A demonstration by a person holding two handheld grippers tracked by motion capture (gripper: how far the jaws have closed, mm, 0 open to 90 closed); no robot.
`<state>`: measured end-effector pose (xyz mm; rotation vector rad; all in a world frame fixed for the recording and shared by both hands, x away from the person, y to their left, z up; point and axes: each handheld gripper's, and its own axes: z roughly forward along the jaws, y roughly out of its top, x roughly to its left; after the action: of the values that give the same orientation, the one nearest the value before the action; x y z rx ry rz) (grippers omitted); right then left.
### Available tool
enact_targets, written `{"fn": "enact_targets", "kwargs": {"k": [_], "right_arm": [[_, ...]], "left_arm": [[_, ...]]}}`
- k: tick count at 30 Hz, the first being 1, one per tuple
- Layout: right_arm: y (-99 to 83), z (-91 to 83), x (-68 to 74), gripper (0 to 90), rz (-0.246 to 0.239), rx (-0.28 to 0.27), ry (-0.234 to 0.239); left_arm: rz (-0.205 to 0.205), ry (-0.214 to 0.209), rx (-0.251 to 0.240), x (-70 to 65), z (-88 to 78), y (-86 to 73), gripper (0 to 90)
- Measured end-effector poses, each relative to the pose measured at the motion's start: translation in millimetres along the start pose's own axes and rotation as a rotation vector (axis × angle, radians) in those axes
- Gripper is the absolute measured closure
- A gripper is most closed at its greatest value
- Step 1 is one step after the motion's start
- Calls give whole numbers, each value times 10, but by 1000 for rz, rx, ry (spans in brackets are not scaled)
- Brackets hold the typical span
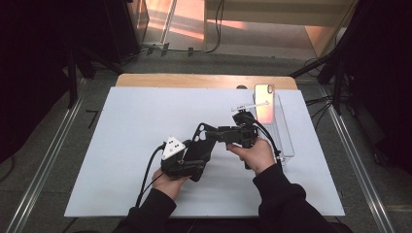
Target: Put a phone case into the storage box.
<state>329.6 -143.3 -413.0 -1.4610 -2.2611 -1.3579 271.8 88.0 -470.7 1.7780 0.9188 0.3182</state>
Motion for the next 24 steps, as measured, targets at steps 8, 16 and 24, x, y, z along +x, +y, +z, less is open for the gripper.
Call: {"fn": "enact_targets", "kwargs": {"k": [8,16,24], "right_arm": [[63,67,-61,416,87,9,34],[80,50,-137,706,178,21,111],[92,-17,-91,768,192,19,169]], "left_arm": [[-29,-14,-8,-3,4,-4,147],[-37,-24,-20,-17,10,7,146],[-16,-36,-30,-52,10,26,139]]}}
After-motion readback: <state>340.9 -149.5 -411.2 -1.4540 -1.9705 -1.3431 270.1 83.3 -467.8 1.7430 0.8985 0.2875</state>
